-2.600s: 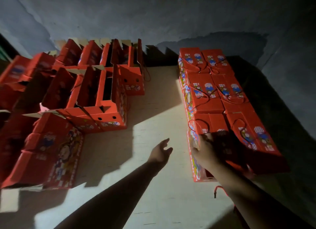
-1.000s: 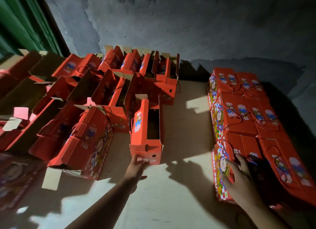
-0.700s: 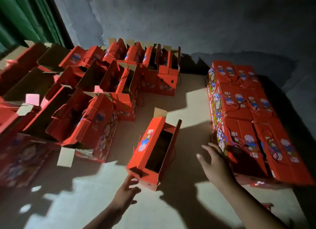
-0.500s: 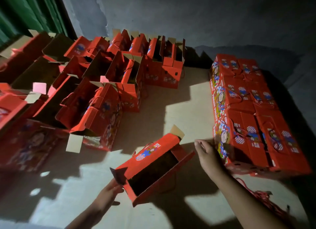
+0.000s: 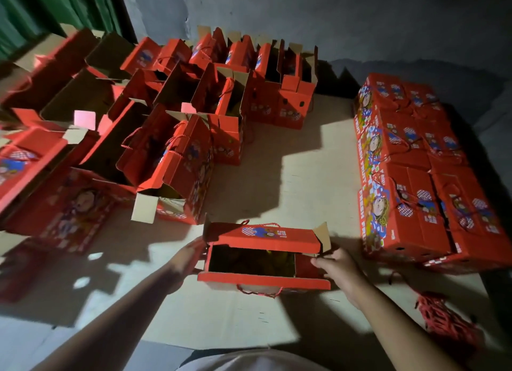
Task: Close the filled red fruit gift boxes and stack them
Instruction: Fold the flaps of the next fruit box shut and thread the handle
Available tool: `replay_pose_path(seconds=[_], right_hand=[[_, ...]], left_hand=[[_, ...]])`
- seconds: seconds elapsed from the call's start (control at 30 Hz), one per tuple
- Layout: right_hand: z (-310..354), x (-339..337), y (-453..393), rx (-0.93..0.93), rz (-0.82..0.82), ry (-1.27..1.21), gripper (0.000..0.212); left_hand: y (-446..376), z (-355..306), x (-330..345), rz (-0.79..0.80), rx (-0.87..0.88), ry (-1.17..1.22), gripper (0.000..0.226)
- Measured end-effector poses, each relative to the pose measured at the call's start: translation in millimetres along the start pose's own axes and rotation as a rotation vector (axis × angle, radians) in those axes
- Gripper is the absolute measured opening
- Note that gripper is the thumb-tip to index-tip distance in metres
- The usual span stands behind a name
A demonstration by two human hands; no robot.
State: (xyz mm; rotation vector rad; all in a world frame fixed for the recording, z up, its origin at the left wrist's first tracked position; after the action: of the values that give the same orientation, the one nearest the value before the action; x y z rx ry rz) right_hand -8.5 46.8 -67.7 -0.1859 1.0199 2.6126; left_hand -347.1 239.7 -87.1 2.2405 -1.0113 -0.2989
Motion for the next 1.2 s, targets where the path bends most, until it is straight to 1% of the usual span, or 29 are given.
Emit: replay_pose_path(seconds=[0.07, 0.1, 0.2, 0.23, 0.27, 0.3, 0.33, 0.37, 0.4, 0.53, 0.57, 0.63, 0.7, 0.8, 0.87, 1.0, 1.03, 1.1, 1.13, 1.2], right_hand=[[4, -1, 0, -0.062, -0.012, -0.017, 0.026], [7, -3, -1, -0.092, -0.036, -0.023, 0.032], [26, -9, 0, -0.155, -0.136, 0.050, 0.049], [36, -10, 1, -0.189, -0.173, 0.106, 0.056], [46, -12, 3, -0.231, -0.213, 0.174, 0.064], [58, -13, 5, -0.285, -0.249, 0.235, 0.069], [69, -13, 7, -0.338, -0.272, 0.281, 0.069], [78, -12, 7, -0.378, -0.280, 0.309, 0.066], [87, -11, 6, -0.397, -0.280, 0.331, 0.061], [113, -11, -8, -0.347, -0.295, 0.384, 0.035], [116, -11, -13, -0.322, -0.288, 0.360, 0.032], [118, -12, -24, -0.278, -0.271, 0.297, 0.029], [119, -12, -31, -0.268, -0.278, 0.252, 0.027], [119, -11, -35, -0.283, -0.285, 0.230, 0.024], [119, -11, -34, -0.288, -0.285, 0.195, 0.025], [111, -14, -31, -0.305, -0.272, 0.070, 0.031], [107, -15, -31, -0.311, -0.260, 0.027, 0.033], [98, -17, -30, -0.333, -0.239, -0.015, 0.038], [94, -18, -28, -0.348, -0.240, 0.031, 0.043], [86, -17, -23, -0.377, -0.237, 0.218, 0.060]], left_hand=[[-5, -12, 1, 0.000, 0.025, 0.015, 0.045], [-7, -17, 1, -0.006, 0.042, 0.021, 0.042], [-6, -30, -4, -0.031, 0.124, 0.036, 0.022], [-4, -31, -7, -0.032, 0.153, 0.043, 0.021], [-2, -33, -8, -0.024, 0.185, 0.047, 0.021], [2, -36, -9, -0.014, 0.217, 0.050, 0.028], [5, -36, -11, -0.011, 0.240, 0.051, 0.040], [7, -37, -14, -0.017, 0.259, 0.053, 0.049], [9, -39, -15, -0.027, 0.277, 0.051, 0.050], [8, -42, -19, -0.054, 0.314, 0.043, 0.031], [7, -42, -20, -0.065, 0.322, 0.025, 0.029], [7, -43, -18, -0.068, 0.344, -0.032, 0.035], [8, -48, -12, -0.034, 0.377, -0.161, 0.042], [11, -58, -7, -0.081, 0.439, -0.540, 0.056], [12, -60, -1, -0.071, 0.460, -0.748, 0.067], [7, -46, 9, 0.021, 0.359, -1.179, 0.086], [8, -46, 10, 0.021, 0.366, -1.238, 0.087], [12, -52, 16, 0.015, 0.439, -1.318, 0.081], [14, -55, 19, 0.022, 0.473, -1.340, 0.076], [16, -58, 23, 0.043, 0.500, -1.357, 0.070]])
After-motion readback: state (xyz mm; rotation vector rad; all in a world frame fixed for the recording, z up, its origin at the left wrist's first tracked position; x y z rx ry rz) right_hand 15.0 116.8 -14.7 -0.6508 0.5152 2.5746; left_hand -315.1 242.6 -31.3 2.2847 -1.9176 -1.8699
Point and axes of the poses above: each hand's wrist, its own y-axis away from the middle knuckle, its own x-axis out of the palm, z = x × y, the point moved 10 cm from there along -y, towards the middle knuckle, and after that the axes turned 12 degrees about z, right-handed, at the moved point
